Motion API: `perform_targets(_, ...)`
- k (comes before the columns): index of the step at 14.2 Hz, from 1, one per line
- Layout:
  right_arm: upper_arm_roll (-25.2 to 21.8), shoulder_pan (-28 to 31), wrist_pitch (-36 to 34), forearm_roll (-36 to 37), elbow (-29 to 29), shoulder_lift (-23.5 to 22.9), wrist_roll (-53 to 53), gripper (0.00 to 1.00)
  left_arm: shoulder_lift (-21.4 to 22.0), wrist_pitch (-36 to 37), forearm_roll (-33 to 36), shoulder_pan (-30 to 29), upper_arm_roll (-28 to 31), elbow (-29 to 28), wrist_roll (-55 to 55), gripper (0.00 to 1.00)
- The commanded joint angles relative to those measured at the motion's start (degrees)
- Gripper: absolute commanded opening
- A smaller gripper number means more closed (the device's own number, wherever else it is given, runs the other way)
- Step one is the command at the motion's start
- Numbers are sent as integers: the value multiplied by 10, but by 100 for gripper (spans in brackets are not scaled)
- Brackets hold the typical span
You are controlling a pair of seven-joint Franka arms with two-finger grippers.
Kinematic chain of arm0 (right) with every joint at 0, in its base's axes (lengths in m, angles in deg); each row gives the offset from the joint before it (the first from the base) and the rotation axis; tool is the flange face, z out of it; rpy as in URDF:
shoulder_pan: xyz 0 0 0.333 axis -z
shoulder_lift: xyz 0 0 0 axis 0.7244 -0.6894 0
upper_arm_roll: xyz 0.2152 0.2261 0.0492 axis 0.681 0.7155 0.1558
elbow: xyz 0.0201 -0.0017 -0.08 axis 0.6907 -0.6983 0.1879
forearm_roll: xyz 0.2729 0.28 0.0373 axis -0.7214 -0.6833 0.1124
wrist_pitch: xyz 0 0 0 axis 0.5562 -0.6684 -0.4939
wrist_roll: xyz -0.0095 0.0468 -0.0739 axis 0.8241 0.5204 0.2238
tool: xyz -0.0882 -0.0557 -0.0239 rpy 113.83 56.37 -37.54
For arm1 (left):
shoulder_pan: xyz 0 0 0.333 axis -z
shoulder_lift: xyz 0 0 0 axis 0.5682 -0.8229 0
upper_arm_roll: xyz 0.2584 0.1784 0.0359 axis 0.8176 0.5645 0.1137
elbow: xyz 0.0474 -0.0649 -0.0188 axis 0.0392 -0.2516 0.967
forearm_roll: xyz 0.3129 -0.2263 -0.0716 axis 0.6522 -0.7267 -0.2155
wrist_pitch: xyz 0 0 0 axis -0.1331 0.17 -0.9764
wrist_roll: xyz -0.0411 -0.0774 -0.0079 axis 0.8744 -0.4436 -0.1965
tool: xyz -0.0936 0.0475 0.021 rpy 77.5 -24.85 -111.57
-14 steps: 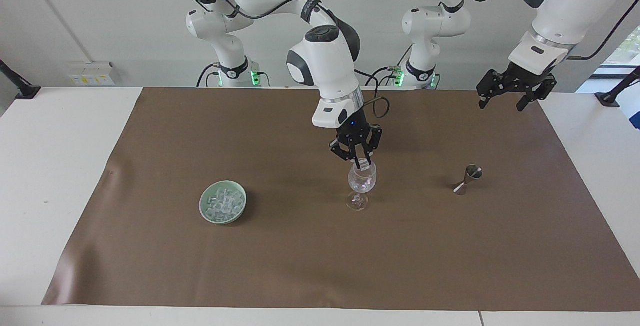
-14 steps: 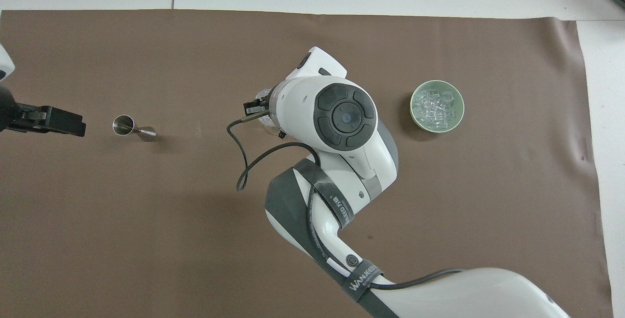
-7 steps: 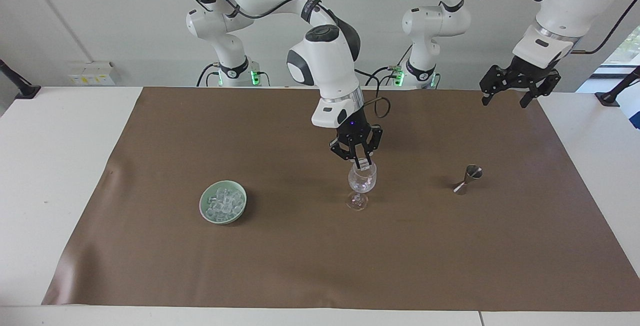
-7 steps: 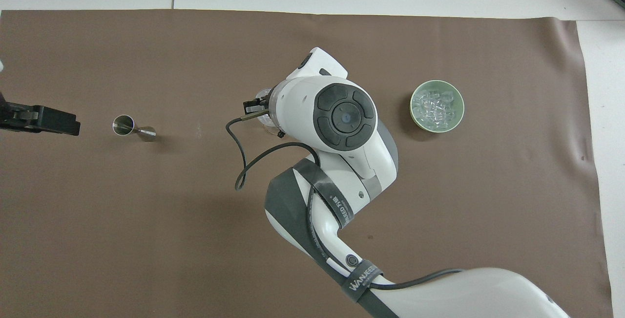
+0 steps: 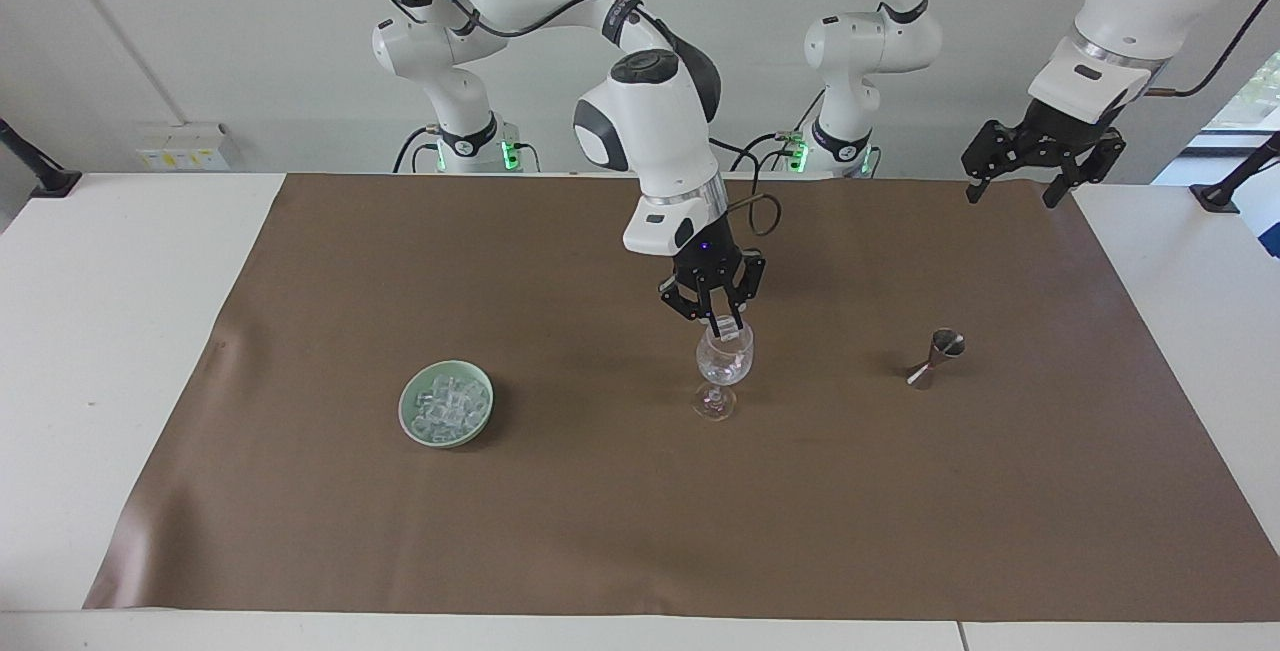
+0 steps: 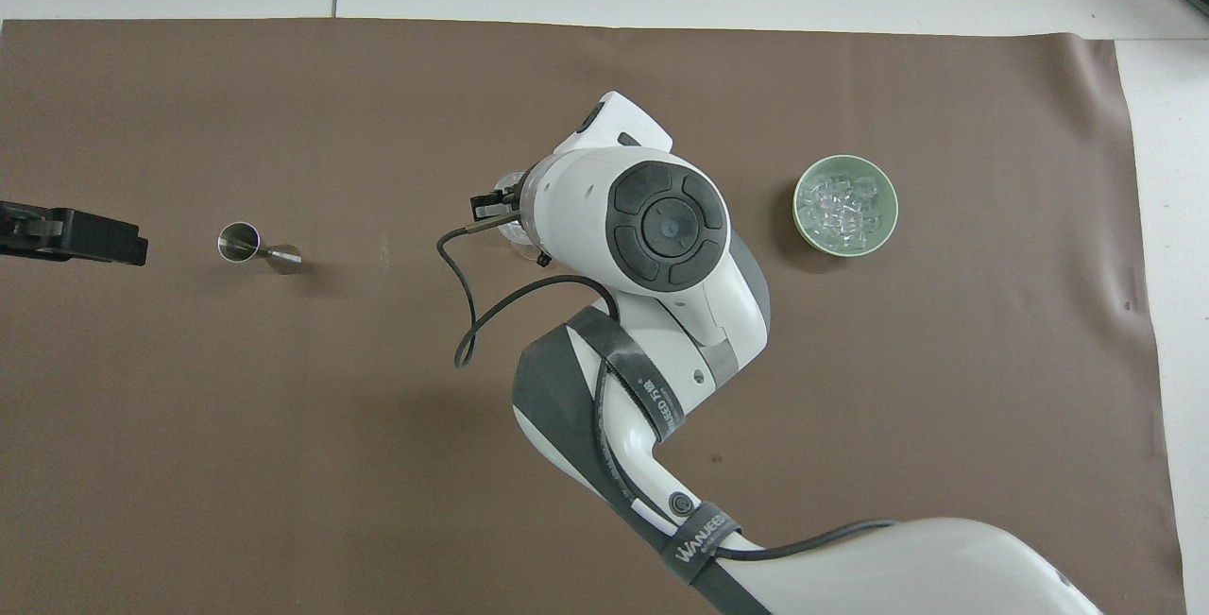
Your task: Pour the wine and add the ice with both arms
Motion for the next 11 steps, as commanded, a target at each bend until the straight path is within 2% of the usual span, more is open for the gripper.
perform_targets(1, 5, 1, 5, 12, 13, -10, -25, 32, 18, 14, -6, 0, 3, -4, 3, 100)
perform_targets(11, 1, 4, -2, 18, 15, -1, -28, 34, 18, 14, -6, 0, 3, -4, 4, 100)
